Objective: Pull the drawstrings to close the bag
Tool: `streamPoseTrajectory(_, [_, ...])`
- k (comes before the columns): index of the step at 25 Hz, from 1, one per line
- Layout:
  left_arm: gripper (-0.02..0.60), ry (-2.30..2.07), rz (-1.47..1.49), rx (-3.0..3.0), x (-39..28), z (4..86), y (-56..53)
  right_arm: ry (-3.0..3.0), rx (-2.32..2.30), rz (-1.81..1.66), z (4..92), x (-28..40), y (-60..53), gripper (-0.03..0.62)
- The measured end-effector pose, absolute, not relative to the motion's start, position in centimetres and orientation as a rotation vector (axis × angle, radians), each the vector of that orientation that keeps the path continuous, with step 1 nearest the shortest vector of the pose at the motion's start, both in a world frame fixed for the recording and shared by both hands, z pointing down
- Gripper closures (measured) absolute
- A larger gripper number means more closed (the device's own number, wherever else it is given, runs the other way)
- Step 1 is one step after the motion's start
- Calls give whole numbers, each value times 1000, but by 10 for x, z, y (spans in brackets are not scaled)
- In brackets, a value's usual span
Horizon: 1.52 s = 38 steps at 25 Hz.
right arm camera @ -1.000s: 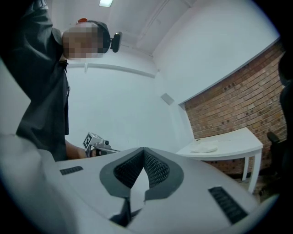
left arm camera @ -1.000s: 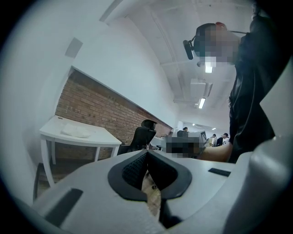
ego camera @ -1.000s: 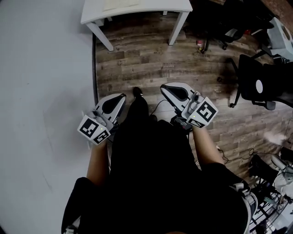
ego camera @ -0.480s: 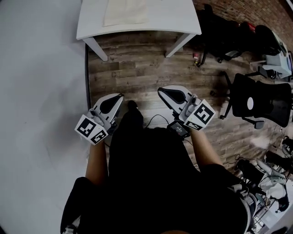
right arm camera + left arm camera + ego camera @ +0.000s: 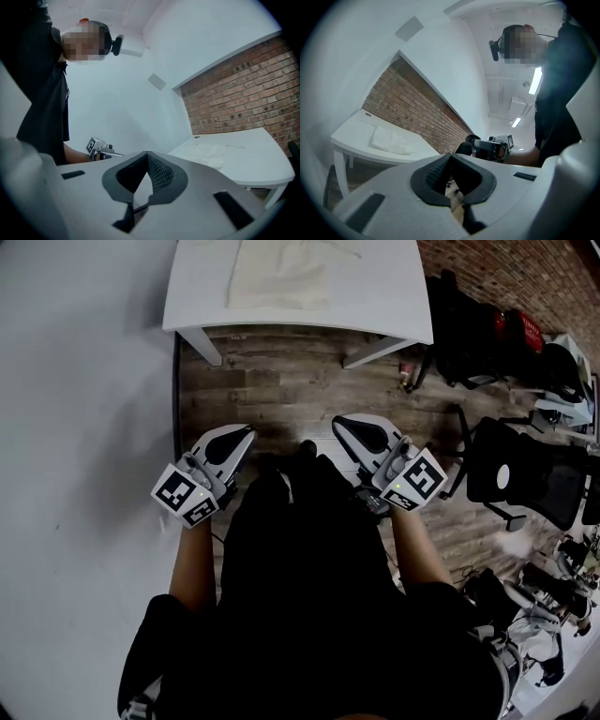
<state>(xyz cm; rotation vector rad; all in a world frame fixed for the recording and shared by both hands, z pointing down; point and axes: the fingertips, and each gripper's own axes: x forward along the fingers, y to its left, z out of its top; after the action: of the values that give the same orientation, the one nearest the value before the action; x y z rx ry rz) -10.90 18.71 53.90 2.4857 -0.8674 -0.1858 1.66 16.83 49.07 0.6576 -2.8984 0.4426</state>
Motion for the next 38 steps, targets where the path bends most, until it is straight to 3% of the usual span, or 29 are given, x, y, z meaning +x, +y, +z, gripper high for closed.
streamPoseTrajectory(21, [565, -1156, 23, 2496, -128, 513, -47, -3024, 588, 300, 469, 50, -87, 588])
streamPoseTrajectory(33, [560, -1382, 163, 2400, -240, 562, -168, -2959, 673, 430, 506, 39, -184, 572])
streamPoseTrajectory(38, [503, -1344, 287, 2367, -280, 604, -229, -2851, 776, 463, 524, 30, -221, 551])
